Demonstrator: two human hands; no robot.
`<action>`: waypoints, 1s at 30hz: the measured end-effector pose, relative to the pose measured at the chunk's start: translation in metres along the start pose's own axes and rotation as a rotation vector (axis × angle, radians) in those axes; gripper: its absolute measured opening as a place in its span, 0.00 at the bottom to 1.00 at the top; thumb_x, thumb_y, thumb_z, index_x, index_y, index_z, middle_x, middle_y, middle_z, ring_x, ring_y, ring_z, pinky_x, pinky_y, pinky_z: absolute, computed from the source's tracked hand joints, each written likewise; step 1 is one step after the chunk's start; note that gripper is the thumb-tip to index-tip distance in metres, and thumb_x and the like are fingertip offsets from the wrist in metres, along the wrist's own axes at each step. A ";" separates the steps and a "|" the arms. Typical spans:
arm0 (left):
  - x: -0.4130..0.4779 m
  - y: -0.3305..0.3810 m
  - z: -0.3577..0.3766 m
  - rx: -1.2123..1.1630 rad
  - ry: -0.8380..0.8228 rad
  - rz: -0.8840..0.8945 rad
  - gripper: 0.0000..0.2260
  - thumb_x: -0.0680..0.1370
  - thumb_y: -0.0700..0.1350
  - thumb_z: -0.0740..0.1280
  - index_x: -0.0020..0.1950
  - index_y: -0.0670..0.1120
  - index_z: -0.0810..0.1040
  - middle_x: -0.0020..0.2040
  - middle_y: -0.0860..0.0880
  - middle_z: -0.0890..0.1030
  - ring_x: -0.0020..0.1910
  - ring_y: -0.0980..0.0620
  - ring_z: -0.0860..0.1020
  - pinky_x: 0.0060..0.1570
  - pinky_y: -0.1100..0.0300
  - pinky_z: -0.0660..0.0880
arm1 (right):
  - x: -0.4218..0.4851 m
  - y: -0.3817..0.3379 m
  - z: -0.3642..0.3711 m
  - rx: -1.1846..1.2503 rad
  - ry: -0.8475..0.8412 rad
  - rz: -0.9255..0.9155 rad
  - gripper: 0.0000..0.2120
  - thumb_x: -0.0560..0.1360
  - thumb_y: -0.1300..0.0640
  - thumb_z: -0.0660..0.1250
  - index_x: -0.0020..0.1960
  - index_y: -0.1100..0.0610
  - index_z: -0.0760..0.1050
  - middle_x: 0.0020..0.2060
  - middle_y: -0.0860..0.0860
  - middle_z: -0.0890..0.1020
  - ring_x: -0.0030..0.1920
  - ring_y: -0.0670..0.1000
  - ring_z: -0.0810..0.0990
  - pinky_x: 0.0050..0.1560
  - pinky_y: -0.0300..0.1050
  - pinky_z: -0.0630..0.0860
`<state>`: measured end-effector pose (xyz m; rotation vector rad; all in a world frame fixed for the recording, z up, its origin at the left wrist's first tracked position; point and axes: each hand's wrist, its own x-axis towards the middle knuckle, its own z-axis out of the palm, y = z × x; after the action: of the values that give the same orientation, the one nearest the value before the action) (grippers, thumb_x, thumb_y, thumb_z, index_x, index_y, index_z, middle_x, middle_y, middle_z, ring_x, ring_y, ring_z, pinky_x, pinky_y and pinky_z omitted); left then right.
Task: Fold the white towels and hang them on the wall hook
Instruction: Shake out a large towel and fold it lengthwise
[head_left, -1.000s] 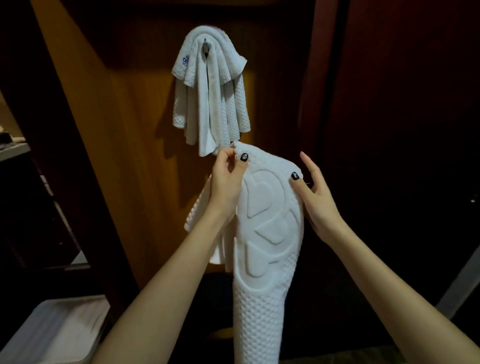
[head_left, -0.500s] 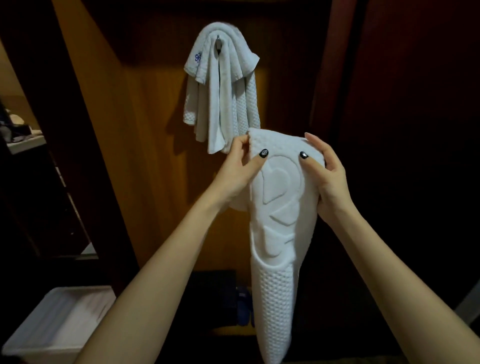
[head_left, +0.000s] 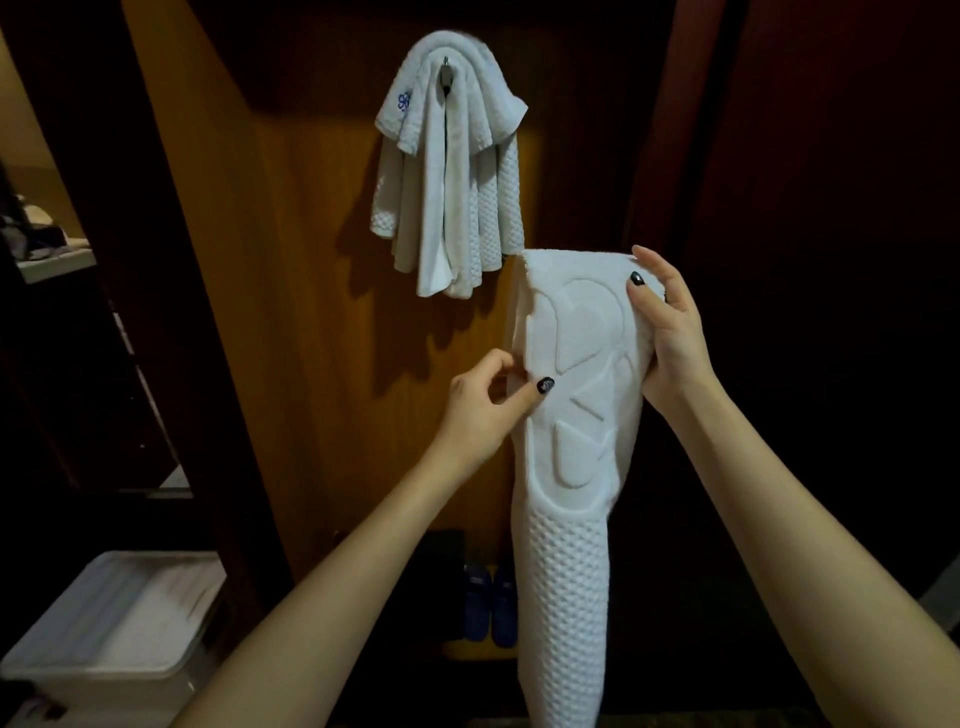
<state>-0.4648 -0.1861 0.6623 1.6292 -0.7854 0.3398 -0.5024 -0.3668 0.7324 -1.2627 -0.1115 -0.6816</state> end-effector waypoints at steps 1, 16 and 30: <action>-0.002 -0.001 0.002 -0.055 0.009 -0.037 0.03 0.78 0.44 0.66 0.48 0.48 0.73 0.42 0.51 0.80 0.40 0.62 0.76 0.39 0.68 0.71 | 0.000 -0.001 -0.001 0.000 0.004 0.006 0.12 0.78 0.61 0.65 0.60 0.50 0.76 0.57 0.51 0.80 0.50 0.49 0.82 0.47 0.42 0.80; 0.022 0.038 -0.015 -0.112 -0.252 -0.139 0.33 0.75 0.59 0.58 0.47 0.26 0.74 0.44 0.38 0.74 0.46 0.47 0.71 0.50 0.49 0.68 | 0.012 -0.024 -0.012 0.169 -0.089 0.055 0.10 0.79 0.61 0.63 0.59 0.53 0.74 0.47 0.49 0.83 0.47 0.48 0.83 0.47 0.43 0.80; 0.015 0.057 -0.009 0.283 0.247 0.333 0.05 0.74 0.38 0.70 0.48 0.46 0.78 0.39 0.50 0.80 0.38 0.54 0.78 0.38 0.62 0.73 | 0.011 -0.031 -0.016 0.303 -0.119 0.078 0.06 0.78 0.62 0.63 0.53 0.54 0.75 0.43 0.48 0.85 0.44 0.47 0.83 0.44 0.42 0.80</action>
<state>-0.4890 -0.1838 0.7168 1.6723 -0.8455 0.9065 -0.5147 -0.3902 0.7580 -1.0096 -0.2529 -0.5009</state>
